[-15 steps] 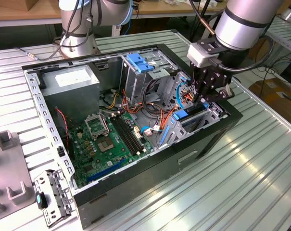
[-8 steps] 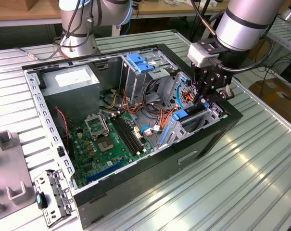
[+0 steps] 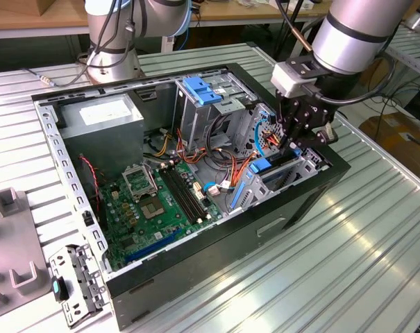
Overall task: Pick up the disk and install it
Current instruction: 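Insert the first disk wire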
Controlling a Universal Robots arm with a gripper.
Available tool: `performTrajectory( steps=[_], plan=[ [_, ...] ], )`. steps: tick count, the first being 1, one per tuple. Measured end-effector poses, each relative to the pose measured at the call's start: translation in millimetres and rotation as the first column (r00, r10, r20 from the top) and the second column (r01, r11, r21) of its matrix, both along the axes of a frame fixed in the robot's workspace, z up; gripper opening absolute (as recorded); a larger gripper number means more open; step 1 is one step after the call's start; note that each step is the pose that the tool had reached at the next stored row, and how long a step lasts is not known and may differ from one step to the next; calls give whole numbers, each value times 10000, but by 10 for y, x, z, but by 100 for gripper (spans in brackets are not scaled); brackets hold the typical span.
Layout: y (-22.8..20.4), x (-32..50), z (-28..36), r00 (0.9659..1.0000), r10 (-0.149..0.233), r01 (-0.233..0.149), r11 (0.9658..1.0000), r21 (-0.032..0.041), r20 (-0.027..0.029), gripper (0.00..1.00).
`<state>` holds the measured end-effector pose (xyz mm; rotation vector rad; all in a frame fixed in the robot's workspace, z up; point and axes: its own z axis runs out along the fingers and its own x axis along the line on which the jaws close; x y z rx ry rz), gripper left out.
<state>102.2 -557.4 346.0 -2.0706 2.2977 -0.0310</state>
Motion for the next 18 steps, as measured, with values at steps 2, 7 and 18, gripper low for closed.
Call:
performTrajectory(
  steps=[2, 7, 18],
  plan=[
    [0, 0, 1, 10000, 3, -3, 10000, 15, -1, 17],
    [4, 0, 0, 10000, 49, -49, 10000, 34, -6, 17],
    [5, 3, -67, 9990, 448, -448, 9990, 36, -82, 17]
  ],
)
